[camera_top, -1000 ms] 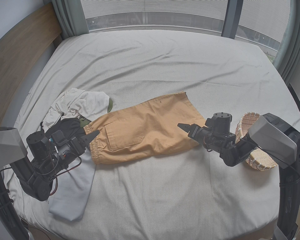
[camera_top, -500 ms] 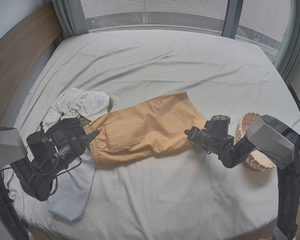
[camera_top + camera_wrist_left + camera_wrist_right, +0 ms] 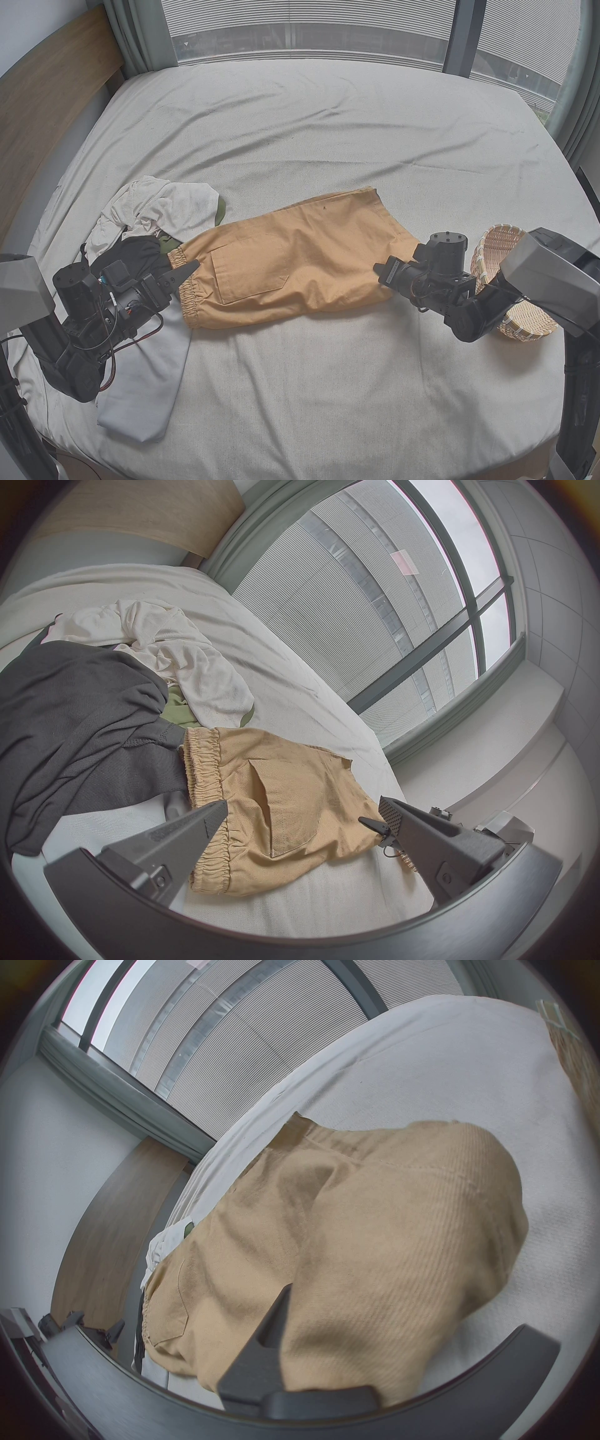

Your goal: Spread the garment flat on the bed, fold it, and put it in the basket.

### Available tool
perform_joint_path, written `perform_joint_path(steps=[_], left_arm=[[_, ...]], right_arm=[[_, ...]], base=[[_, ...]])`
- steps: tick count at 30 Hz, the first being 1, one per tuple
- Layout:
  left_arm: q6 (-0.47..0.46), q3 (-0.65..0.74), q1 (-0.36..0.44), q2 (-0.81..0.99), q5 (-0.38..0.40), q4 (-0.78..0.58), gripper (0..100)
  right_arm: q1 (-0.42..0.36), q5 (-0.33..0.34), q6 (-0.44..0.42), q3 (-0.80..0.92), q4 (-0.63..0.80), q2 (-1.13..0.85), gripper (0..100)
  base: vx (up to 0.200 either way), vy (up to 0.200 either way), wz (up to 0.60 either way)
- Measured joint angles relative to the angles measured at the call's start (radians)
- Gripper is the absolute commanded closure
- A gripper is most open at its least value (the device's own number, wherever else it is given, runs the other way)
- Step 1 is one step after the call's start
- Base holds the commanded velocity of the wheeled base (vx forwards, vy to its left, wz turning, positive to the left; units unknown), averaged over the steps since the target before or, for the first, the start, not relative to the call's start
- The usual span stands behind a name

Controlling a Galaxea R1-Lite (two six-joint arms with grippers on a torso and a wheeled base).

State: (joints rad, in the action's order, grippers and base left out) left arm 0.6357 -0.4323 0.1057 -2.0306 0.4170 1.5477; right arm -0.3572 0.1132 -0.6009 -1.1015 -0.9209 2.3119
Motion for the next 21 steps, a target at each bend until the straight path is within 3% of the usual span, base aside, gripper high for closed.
perform_joint_path(steps=[21], left_arm=[[0.002, 0.0, 0.001, -0.003, 0.0, 0.0, 0]], right_arm=[[-0.001, -0.013, 0.1, 0.419, -0.172, -0.187, 100]], base=[[0.0, 0.0, 0.0]])
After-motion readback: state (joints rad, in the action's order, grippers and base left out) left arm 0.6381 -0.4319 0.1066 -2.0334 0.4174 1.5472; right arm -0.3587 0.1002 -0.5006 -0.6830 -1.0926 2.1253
